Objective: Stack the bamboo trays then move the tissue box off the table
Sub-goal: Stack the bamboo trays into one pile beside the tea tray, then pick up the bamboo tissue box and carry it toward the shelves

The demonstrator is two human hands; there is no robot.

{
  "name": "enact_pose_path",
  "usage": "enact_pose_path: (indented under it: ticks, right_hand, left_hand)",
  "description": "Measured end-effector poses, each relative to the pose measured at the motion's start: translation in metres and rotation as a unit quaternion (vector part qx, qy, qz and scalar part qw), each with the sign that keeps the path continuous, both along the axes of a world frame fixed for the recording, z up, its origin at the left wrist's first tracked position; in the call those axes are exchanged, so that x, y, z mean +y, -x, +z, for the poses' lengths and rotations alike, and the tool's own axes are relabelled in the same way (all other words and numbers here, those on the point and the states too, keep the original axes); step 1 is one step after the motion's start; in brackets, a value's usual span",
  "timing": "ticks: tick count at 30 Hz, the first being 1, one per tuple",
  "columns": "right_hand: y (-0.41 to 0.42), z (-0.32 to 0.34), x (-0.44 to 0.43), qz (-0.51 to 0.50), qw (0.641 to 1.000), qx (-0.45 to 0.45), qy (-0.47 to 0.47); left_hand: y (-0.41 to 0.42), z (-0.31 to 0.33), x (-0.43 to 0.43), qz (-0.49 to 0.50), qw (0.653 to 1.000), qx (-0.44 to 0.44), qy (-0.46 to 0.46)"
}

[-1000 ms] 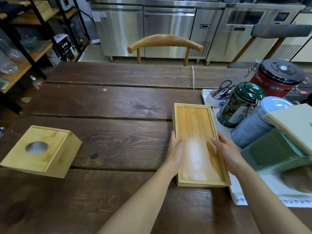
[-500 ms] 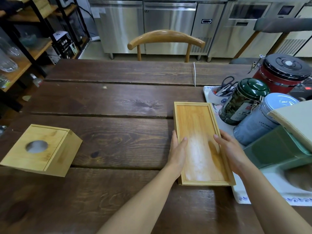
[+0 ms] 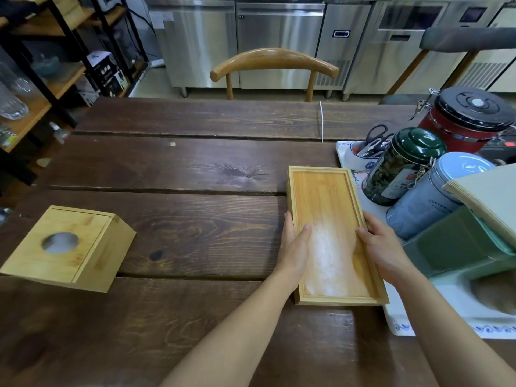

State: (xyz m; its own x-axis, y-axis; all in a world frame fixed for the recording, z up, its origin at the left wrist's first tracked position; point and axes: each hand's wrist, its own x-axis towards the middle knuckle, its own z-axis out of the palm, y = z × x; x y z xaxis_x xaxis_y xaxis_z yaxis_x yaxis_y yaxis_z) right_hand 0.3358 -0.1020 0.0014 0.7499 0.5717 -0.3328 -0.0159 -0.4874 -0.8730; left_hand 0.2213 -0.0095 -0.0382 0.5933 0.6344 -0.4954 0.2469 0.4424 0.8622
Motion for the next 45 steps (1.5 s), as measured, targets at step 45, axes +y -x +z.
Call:
enact_pose_path:
  ticks: [45]
  right_hand:
    - [0.310, 0.033, 0.257, 0.235, 0.942, 0.241, -0.001]
  left_hand:
    - [0.361, 0.057, 0.200, 0.327, 0.939, 0.091, 0.045]
